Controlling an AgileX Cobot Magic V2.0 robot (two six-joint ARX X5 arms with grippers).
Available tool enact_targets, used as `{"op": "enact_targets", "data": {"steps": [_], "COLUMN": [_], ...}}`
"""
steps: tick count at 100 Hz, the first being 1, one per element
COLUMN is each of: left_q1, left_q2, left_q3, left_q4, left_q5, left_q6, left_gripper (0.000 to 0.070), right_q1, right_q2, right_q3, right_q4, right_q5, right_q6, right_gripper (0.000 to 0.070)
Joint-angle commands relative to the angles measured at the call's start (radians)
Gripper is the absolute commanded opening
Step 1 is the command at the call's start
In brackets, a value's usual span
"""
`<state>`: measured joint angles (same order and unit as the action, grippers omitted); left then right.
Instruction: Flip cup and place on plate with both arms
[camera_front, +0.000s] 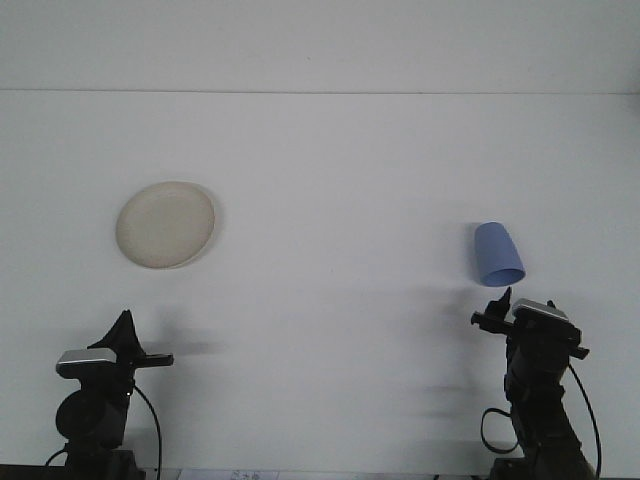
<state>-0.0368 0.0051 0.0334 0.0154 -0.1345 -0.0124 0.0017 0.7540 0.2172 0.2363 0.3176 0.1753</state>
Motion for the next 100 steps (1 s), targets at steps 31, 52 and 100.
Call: {"op": "enact_targets", "data": {"steps": [31,52,100], "left_q1": [0.001,0.001,0.001], "left_q2": [-0.002,-0.002,-0.002], "left_q3": [-0.019,-0.019,-0.019], "left_q4": [0.014,0.015,0.014], "left_q5": [-0.003,-0.003,-0.003], "left_q6": [0.012,0.012,0.012], "left_gripper": [0.0015,0.0015,0.0015], "right_q1": [-0.109,-0.176,-0.185], "right_q2": [0.429,0.635,0.800], "right_q3": [0.012,0.092,0.257], "right_q4": [0.438,0.536,0.534], "right_q5": [-0.046,-0.190,-0.293], "right_q6": [-0.099,-0.127,-0.229], "right_gripper": [0.0406,0.0405,0.0006]}}
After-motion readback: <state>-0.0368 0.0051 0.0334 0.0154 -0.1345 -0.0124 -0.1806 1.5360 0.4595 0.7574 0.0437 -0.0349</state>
